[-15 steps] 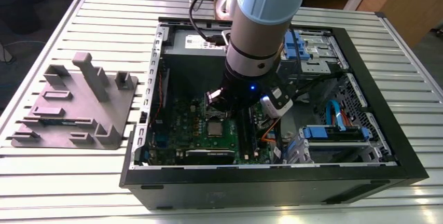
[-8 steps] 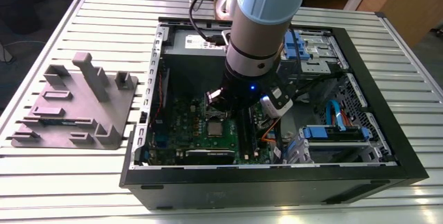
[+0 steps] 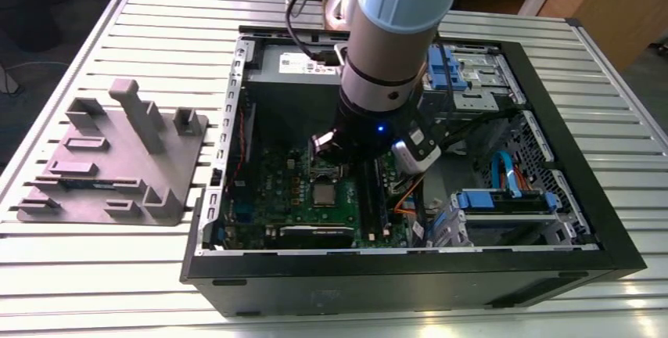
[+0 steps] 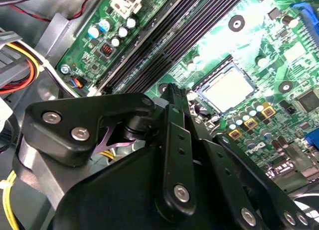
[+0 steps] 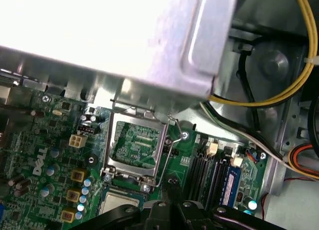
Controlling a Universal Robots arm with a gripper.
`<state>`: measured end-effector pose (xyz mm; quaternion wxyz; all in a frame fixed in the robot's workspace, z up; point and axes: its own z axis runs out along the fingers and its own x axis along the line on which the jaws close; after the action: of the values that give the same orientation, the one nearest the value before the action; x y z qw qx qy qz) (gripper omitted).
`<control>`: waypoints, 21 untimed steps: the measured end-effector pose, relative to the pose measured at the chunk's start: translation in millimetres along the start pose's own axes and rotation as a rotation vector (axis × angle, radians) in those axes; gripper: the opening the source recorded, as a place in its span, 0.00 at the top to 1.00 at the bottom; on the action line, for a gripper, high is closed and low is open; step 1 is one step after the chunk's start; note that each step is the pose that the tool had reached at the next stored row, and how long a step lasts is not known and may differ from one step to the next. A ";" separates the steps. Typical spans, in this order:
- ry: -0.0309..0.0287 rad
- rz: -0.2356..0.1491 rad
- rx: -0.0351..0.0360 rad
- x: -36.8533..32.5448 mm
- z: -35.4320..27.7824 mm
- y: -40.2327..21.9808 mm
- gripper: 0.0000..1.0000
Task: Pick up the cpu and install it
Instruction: 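Close the cpu cover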
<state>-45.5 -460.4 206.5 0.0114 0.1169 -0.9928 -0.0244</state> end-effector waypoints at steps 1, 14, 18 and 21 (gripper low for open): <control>-0.0002 0.000 0.0000 -0.4 0.1 0.7 0.90; -0.0019 0.000 -0.0033 -1.9 0.6 4.0 0.90; -0.0019 0.000 -0.0033 -2.9 1.2 7.1 0.90; -0.0018 0.000 -0.0033 -5.4 2.1 8.5 0.90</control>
<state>-42.3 -450.8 204.7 0.0107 0.1169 -0.9927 -0.0261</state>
